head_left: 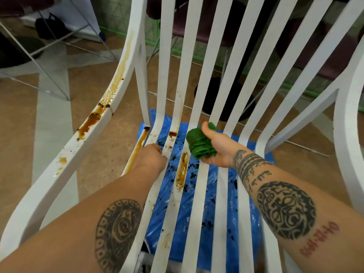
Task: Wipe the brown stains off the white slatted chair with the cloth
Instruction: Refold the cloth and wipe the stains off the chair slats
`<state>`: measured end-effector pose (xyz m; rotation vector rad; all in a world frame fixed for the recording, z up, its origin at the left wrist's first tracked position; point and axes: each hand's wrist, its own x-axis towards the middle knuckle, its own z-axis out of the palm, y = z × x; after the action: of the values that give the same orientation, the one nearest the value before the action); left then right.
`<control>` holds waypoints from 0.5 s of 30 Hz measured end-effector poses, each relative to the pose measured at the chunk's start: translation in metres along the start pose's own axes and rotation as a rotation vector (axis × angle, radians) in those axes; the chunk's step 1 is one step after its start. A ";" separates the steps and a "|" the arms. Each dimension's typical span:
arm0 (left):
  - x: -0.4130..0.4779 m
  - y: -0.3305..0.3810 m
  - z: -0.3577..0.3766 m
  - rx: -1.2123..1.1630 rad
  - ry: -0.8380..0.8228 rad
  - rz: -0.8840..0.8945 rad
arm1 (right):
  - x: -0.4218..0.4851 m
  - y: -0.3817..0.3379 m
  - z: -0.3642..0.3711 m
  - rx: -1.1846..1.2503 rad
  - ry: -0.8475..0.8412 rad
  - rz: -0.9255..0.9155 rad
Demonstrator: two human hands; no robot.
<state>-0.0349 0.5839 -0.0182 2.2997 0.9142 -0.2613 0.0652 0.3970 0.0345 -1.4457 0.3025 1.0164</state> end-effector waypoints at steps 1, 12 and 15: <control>0.000 0.000 0.000 0.004 -0.001 0.003 | 0.000 0.002 -0.002 0.081 0.003 0.024; 0.000 -0.001 -0.001 0.005 -0.009 0.003 | 0.014 0.006 0.006 -0.054 0.188 -0.342; 0.002 0.000 0.000 -0.006 -0.016 0.007 | 0.020 0.013 0.018 -0.578 0.313 -0.577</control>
<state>-0.0338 0.5855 -0.0189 2.2914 0.8974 -0.2727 0.0606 0.4188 0.0147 -2.0603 -0.2078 0.4077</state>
